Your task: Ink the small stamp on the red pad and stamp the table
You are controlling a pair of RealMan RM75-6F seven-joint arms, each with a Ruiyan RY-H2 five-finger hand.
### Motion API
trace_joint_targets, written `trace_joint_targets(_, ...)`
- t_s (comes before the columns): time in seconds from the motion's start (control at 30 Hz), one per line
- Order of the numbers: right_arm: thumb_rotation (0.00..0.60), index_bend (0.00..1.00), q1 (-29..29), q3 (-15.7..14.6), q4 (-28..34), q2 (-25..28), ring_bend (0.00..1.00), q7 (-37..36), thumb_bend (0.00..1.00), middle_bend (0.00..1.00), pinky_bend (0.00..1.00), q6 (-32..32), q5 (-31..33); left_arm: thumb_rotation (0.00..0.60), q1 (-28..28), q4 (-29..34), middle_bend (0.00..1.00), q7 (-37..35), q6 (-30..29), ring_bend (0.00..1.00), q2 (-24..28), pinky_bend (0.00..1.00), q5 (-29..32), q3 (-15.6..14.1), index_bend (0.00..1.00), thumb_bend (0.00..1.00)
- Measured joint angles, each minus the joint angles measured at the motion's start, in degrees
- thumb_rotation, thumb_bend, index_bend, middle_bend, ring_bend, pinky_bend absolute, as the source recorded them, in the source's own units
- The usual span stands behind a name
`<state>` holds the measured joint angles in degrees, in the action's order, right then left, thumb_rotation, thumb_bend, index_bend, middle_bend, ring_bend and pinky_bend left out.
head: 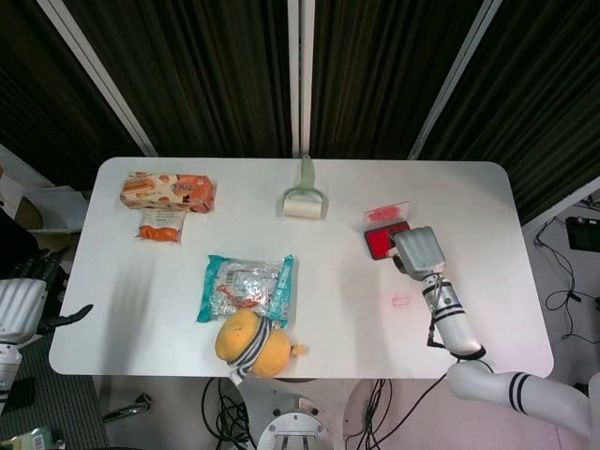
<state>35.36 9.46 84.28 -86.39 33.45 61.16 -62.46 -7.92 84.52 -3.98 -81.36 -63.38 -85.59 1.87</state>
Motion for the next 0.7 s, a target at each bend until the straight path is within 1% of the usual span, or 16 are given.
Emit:
trace_joint_targets(0.13, 0.6, 0.61, -2.8, -4.9, 1.0, 0.4, 0.82, 0.9, 0.36, 0.53, 0.97, 1.1, -1.7, 0.365, 0.0, 0.3, 0.19, 0.3, 0.0, 0.12, 0.0, 0.21, -0.1, -0.1, 0.11, 0.12)
trace_joint_targets(0.2, 0.6, 0.61, -4.1, -6.5, -0.1, -0.4, 0.82, 0.8, 0.36, 0.53, 0.97, 2.1, -3.2, 0.365, 0.0, 0.3, 0.19, 0.3, 0.0, 0.12, -0.1, 0.21, -0.1, -0.1, 0.11, 0.12)
trace_joint_targets(0.3, 0.6, 0.61, -5.6, -7.8, -3.0, -2.1, 0.82, -0.7, 0.36, 0.53, 0.97, 3.2, -4.9, 0.367, 0.0, 0.2, 0.19, 0.3, 0.0, 0.12, -0.1, 0.21, 0.0, -0.1, 0.11, 0.12)
trace_joint_targets(0.43, 0.6, 0.6, -6.9, -8.8, -6.1, -4.1, 0.82, -3.0, 0.36, 0.53, 0.97, 3.4, -6.4, 0.365, 0.1, 0.1, 0.19, 0.1, 0.0, 0.12, -0.1, 0.21, 0.0, -0.1, 0.11, 0.12)
trace_joint_targets(0.7, 0.6, 0.59, -6.8, -8.5, -6.1, -4.6, 0.82, -3.4, 0.36, 0.51, 0.97, 1.1, -6.4, 0.364, 0.3, -0.4, 0.19, -0.3, -0.1, 0.12, -0.2, 0.21, 0.2, -0.2, 0.11, 0.12)
